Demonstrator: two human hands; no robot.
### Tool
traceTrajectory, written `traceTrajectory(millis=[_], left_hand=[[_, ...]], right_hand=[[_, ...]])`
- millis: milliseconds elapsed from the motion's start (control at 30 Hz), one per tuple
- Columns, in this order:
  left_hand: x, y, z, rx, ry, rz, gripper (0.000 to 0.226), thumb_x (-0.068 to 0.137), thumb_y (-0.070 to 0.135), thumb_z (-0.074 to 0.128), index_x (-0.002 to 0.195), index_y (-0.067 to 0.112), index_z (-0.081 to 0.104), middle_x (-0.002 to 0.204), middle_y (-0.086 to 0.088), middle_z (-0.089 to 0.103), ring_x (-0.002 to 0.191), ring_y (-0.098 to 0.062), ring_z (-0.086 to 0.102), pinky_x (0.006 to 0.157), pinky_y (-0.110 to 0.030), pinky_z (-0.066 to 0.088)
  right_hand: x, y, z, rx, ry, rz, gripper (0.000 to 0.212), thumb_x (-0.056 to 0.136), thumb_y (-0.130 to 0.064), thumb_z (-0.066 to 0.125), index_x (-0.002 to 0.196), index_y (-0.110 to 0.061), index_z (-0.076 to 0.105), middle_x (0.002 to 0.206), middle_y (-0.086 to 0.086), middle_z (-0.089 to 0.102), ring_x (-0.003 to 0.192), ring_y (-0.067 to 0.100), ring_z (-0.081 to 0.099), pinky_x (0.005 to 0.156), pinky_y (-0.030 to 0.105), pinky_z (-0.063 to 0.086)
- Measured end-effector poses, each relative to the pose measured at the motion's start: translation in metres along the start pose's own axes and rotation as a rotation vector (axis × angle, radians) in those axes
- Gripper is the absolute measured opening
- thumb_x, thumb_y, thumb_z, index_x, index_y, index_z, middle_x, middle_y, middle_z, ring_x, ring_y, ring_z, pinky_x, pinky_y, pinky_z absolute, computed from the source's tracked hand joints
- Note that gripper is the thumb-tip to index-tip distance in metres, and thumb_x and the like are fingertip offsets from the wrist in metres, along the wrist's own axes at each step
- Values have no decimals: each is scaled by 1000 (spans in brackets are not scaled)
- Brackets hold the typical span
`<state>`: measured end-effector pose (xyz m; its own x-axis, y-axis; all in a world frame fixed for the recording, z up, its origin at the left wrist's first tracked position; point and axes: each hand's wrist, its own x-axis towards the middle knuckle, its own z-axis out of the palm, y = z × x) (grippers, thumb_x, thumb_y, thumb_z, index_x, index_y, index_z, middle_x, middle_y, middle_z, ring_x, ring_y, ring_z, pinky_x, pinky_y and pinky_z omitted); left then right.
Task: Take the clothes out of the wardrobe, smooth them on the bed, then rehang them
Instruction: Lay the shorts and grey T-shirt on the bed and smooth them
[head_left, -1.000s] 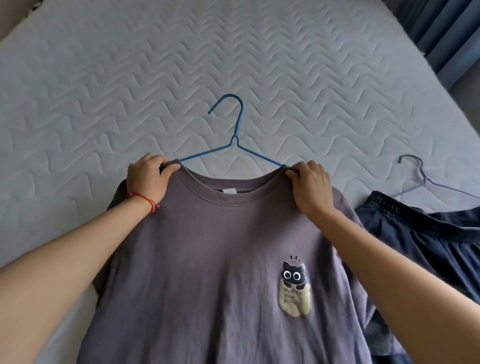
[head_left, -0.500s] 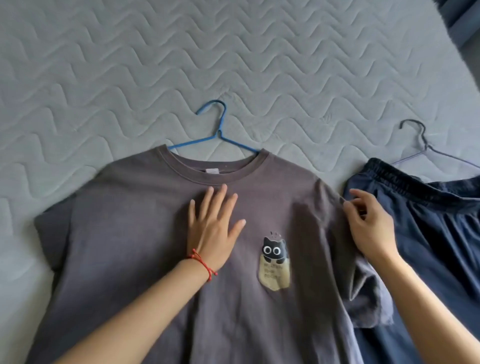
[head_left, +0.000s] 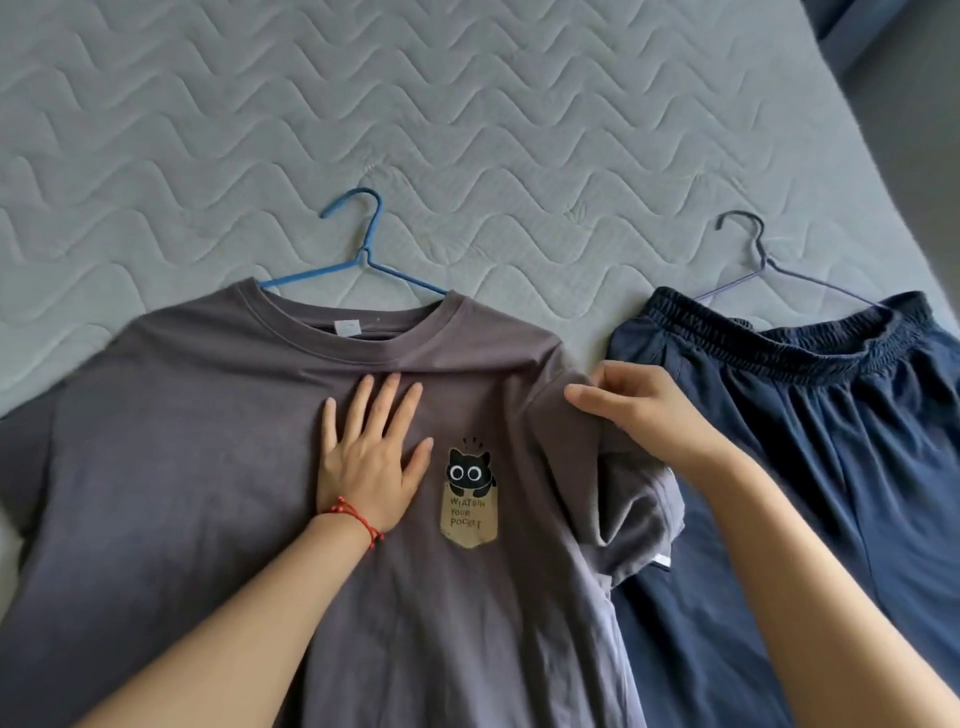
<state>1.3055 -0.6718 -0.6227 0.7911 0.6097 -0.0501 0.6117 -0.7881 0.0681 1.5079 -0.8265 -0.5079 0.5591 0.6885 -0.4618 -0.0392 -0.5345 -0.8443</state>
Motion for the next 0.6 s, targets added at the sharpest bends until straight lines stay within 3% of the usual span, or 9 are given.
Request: traceTrajectory(millis=[100,167,200,267,367,467,600], left_hand=[[0,1,0,-7,-2,-12,59,84,48,32,138,25,38,145,-3,43,135,-26,36,107,-53,20],[0,1,1,-7,4,-12,60,83,48,33,138,26,38,145,-3,42,135,-26,37,107,-53,20],[0,1,1,-6,7,-12,60,83,48,33,138,26,38,145,-3,42,135,-26,37,107,-53,20],[1,1,2,-7,10,-14,60,83,48,34,138,26,39,146,-3,42,135,-26,37,107,-54,22],[1,1,3,-12,15,-18,60,83,48,34,138,26,38,146,-2,42,135,-26,37,107,-54,24],[1,1,4,-19,18,-13,60,83,48,34,138,26,38,146,-3,41,135,-26,37,107,-54,23],[1,0,3,-27,18,-15,60,83,48,33,139,26,38,147,-3,40,135,-27,37,108,-54,21]], right_hand=[[-3,10,-4,157,-139,57,8,81,-13,65,83,-20,65,82,-2,65,79,6,59,79,19,44],[-4,20,-11,46,-167,149,25,80,-17,68,104,-23,65,99,3,69,91,9,63,89,24,47],[-5,25,-14,-65,-146,183,24,80,-18,69,104,-22,66,98,7,70,90,11,64,89,29,49],[-8,33,-20,-298,-39,193,10,82,-18,67,89,-12,70,85,14,70,78,15,61,79,38,51],[-22,39,-30,-502,309,194,18,81,-23,67,75,-6,68,67,9,63,71,21,56,63,34,42],[-44,46,-43,-609,655,372,21,83,-30,64,88,-10,67,90,17,66,92,36,59,74,38,43],[-64,66,-44,-782,686,655,26,90,-22,54,108,-4,59,113,29,57,107,45,53,82,43,42]])
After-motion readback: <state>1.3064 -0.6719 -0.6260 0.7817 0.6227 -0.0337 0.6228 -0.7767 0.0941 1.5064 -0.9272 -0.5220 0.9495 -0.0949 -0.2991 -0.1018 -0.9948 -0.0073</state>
